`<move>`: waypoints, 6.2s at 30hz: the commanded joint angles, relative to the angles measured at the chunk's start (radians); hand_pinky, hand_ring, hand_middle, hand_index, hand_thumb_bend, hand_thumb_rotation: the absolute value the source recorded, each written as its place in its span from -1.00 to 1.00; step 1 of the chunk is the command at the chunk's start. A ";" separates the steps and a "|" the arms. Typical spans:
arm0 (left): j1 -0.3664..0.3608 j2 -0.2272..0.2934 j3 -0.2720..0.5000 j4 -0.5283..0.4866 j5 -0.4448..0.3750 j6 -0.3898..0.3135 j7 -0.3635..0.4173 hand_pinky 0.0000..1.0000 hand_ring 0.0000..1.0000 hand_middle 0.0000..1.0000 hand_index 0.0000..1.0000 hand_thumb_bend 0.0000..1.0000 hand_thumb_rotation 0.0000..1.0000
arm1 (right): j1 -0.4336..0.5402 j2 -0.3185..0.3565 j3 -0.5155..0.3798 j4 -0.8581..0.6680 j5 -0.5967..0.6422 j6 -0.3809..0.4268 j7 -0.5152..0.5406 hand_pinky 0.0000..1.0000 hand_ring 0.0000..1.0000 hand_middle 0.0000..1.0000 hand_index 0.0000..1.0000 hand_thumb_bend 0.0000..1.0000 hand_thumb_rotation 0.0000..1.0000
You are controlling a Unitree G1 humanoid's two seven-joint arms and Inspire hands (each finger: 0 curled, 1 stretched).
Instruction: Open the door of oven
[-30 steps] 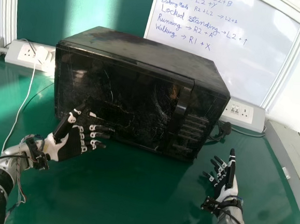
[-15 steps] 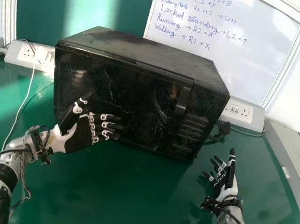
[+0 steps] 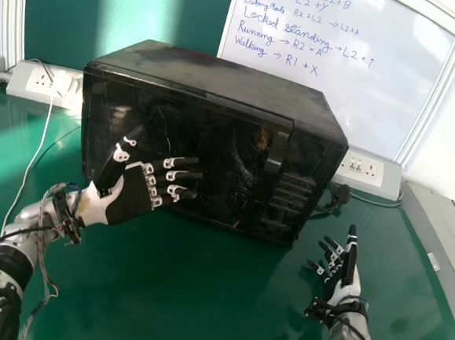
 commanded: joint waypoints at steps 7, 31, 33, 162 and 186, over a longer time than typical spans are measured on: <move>0.015 -0.016 -0.002 -0.074 -0.026 0.032 -0.037 0.09 0.59 0.84 0.90 1.00 0.63 | 0.024 0.004 0.003 0.023 -0.004 0.019 -0.001 0.24 0.47 0.52 0.46 0.99 0.57; 0.057 -0.072 -0.060 -0.151 -0.006 0.001 0.026 0.89 1.00 1.00 0.95 1.00 0.81 | 0.024 0.004 0.002 0.025 -0.002 0.021 0.004 0.27 0.47 0.53 0.46 1.00 0.62; 0.063 -0.076 -0.070 -0.157 0.000 -0.015 0.030 0.92 1.00 1.00 0.94 1.00 0.86 | 0.024 0.005 0.002 0.025 -0.002 0.022 0.003 0.28 0.47 0.54 0.48 1.00 0.62; -0.262 -0.298 -0.189 0.209 0.362 -0.201 0.658 0.87 1.00 1.00 0.99 1.00 0.90 | 0.006 0.074 0.028 0.040 -0.029 -0.013 -0.031 0.27 0.51 0.57 0.57 1.00 0.71; -0.323 -0.340 -0.156 0.234 0.329 -0.138 0.650 0.80 1.00 0.99 0.95 1.00 0.87 | -0.002 0.090 0.025 0.044 -0.031 -0.007 -0.043 0.29 0.51 0.59 0.55 1.00 0.76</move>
